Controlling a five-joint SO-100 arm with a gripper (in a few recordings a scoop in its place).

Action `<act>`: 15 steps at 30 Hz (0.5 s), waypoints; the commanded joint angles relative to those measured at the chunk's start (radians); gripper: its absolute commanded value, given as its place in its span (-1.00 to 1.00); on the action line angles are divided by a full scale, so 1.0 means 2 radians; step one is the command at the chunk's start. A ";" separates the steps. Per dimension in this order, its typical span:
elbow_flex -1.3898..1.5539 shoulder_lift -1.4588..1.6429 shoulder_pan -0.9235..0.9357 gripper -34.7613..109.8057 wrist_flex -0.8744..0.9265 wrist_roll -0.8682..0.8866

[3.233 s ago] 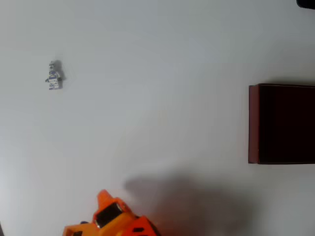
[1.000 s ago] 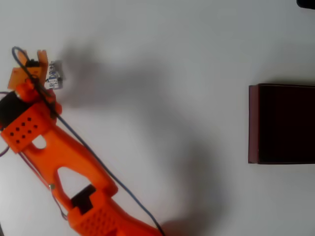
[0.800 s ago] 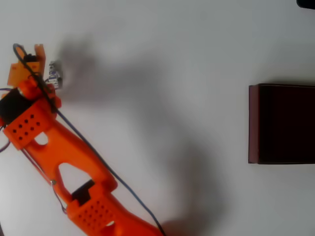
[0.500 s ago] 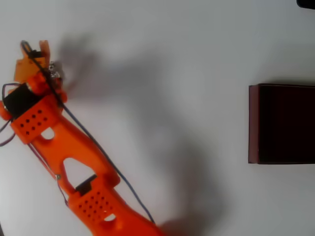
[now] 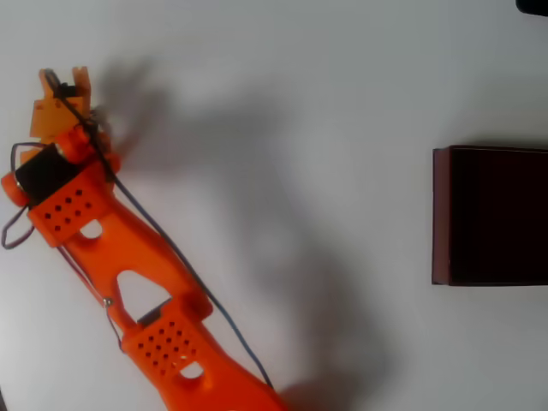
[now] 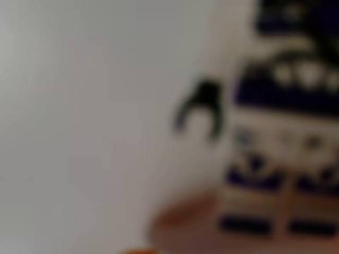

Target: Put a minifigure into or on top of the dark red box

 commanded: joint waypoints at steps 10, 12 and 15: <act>-0.081 -0.024 0.006 -0.25 0.001 -0.011; -0.088 -0.029 0.010 -0.25 0.000 -0.018; -0.098 -0.038 0.017 -0.25 0.000 -0.031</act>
